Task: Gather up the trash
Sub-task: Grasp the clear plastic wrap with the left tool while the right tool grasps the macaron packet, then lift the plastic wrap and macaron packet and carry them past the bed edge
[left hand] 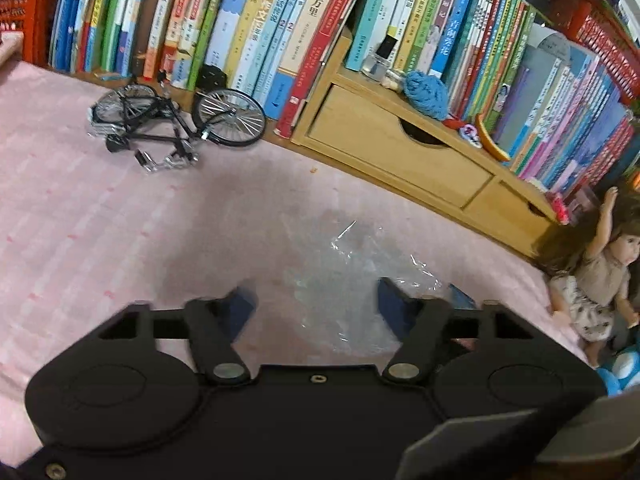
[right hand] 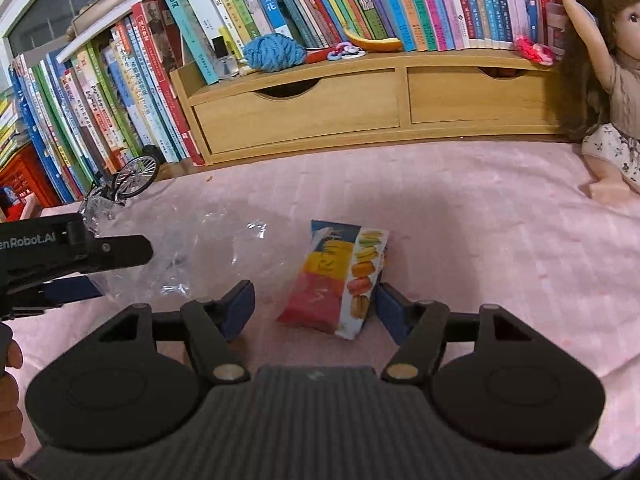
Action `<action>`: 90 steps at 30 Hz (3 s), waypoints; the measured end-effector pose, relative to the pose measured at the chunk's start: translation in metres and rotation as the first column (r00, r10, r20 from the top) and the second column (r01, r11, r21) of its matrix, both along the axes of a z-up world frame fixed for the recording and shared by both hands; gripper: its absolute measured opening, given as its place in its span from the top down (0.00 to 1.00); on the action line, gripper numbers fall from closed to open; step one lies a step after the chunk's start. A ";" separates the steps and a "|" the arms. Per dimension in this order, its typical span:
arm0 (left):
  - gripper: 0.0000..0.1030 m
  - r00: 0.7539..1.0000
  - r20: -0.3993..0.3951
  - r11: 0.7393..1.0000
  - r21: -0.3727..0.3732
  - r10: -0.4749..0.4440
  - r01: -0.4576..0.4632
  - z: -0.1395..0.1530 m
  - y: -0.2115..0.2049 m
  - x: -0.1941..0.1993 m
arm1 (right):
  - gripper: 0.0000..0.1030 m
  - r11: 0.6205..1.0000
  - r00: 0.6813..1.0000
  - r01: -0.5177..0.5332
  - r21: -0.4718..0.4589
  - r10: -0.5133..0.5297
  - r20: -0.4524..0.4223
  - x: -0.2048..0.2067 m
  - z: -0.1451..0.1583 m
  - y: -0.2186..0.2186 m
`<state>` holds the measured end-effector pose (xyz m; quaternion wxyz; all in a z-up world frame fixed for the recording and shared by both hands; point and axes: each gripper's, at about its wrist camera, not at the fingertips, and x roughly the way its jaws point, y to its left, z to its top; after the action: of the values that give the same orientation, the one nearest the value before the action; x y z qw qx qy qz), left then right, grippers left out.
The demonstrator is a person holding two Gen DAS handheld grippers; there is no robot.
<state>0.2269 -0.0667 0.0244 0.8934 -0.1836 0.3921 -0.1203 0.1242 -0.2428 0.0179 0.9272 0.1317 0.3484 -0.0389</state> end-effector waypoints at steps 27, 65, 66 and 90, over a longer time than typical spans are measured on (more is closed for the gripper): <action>0.70 0.978 0.183 0.992 0.050 0.102 -0.113 0.031 0.037 -0.060 | 0.32 0.999 0.997 0.036 0.007 -0.036 0.068 -0.028 0.012 0.003; 0.70 0.946 0.262 0.957 0.164 0.190 -0.237 0.040 0.067 -0.147 | 0.67 0.994 0.999 0.034 -0.108 -0.034 0.000 -0.019 0.011 0.028; 0.70 0.946 0.263 0.958 0.164 0.187 -0.235 0.042 0.068 -0.151 | 0.67 0.994 1.000 0.030 -0.109 -0.030 0.004 -0.025 0.014 0.028; 0.70 0.959 0.284 0.984 0.174 -0.010 -0.041 0.066 0.076 -0.291 | 0.67 0.993 0.987 -0.103 -0.065 0.110 0.116 -0.197 0.062 0.061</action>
<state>-0.0643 0.0096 0.0906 0.9541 -0.0867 0.2677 -0.1028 -0.0733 -0.1814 0.0794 0.9507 0.0876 0.2974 0.0086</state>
